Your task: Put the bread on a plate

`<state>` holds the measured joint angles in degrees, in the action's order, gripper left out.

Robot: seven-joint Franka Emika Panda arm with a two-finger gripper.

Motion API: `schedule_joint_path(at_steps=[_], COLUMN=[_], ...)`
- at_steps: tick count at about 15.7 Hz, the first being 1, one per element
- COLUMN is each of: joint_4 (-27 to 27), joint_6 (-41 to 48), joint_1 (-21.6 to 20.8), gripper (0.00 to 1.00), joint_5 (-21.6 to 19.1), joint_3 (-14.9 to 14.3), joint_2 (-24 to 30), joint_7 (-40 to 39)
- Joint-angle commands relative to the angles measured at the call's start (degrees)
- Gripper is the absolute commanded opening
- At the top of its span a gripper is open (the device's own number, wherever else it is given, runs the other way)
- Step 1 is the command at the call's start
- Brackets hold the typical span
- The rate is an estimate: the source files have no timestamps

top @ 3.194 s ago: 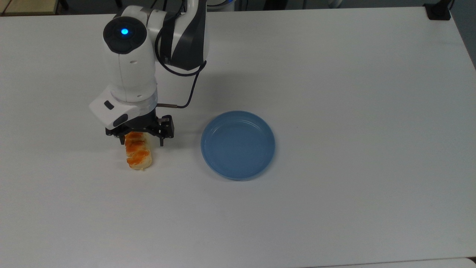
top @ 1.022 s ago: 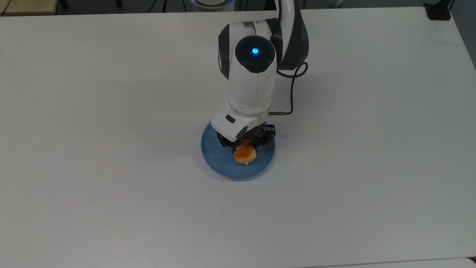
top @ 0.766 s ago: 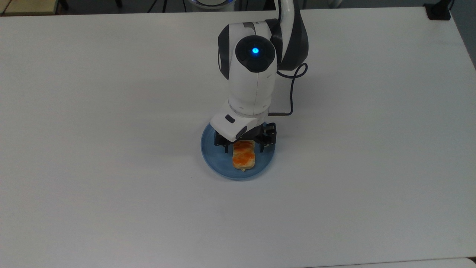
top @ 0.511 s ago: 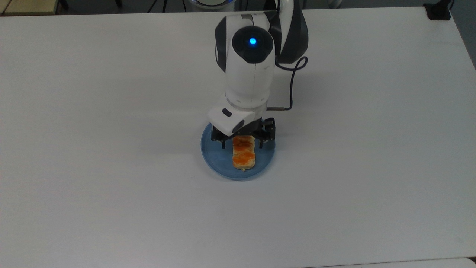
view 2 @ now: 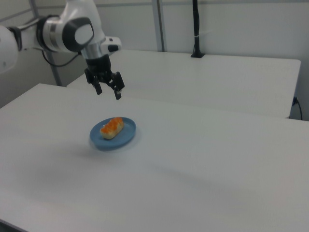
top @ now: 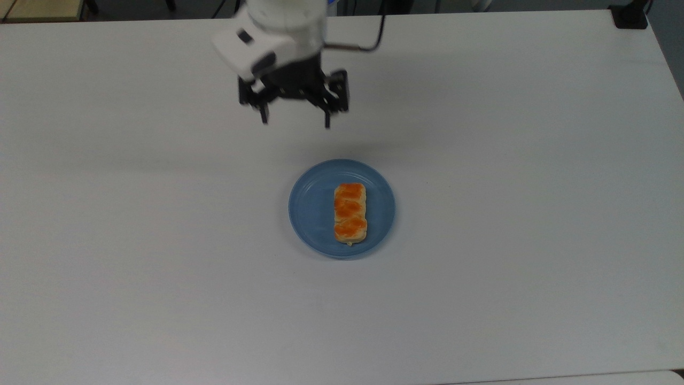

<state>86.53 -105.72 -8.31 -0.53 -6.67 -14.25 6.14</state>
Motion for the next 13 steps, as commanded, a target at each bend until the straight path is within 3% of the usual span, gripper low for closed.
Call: schedule_joint_path(at_steps=[1,13], joint_4=[5.31,7.51], joint_6=[4.90,5.09], joint_1=[3.29,7.95], gripper=[1.00,1.00], joint_5=[1.50,1.50], joint_3=[2.18,6.22], joint_2=[7.39,9.59], joint_7=[0.90,-2.80])
